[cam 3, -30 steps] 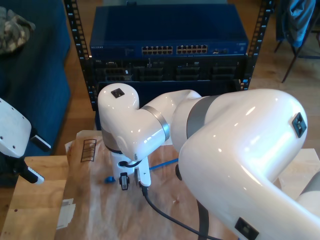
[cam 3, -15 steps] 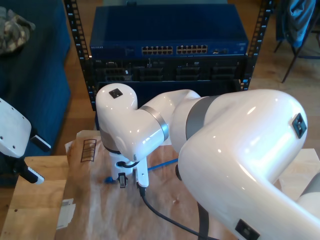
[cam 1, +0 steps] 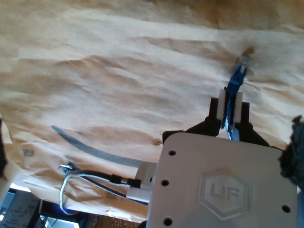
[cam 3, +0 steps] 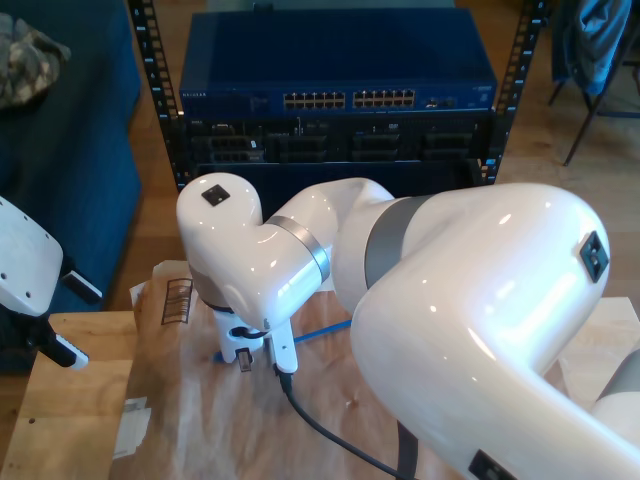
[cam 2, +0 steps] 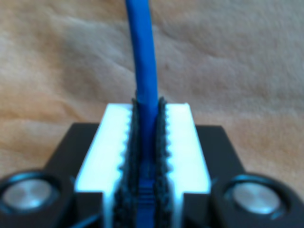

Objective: Grab the cable and plug it in

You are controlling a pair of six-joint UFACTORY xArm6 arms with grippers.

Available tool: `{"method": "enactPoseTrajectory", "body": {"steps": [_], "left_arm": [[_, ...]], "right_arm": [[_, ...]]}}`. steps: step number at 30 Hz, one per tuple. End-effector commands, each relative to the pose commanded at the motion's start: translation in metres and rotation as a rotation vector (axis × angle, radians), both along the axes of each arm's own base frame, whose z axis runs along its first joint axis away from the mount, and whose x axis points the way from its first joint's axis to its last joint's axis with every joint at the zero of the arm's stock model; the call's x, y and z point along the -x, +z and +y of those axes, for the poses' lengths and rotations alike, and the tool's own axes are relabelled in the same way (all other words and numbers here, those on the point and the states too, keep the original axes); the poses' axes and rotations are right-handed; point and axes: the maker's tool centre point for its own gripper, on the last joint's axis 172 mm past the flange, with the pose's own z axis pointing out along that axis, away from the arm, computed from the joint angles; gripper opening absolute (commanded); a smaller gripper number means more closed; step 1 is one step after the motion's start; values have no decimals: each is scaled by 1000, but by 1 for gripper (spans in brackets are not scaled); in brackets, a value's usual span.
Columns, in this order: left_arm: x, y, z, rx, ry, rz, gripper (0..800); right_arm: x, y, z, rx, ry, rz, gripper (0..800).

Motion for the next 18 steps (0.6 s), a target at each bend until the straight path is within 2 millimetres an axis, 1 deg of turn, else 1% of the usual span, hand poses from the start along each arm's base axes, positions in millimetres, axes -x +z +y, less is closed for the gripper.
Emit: {"method": "enactPoseTrajectory", "body": {"steps": [2,3,5,6,8,12,14,17,18], "left_arm": [[0,0,0,0,1,1,800],[1,-1,0,1,1,3,800],[2,-1,-1,2,0,6,800],[2,-1,-1,3,0,7,800],[3,-1,-2,7,0,11,800],[3,2,-3,8,1,8,800],[-2,9,-12,42,8,-12,800],[-7,25,-36,140,16,-29,800],[-9,29,-42,162,19,-36,800]], "right_arm": [[-3,13,0,-12,-2,-14,4],[-7,23,-1,-24,-8,-25,6],[-15,43,-9,-41,-31,-41,4],[-20,55,-19,-43,-50,-46,4],[-26,74,-45,-36,-100,-38,6],[-26,106,-85,-53,-178,-38,4],[-24,127,-104,-94,-233,-47,4],[-17,157,-126,-145,-269,-58,4],[-14,163,-134,-155,-275,-51,4]]}}
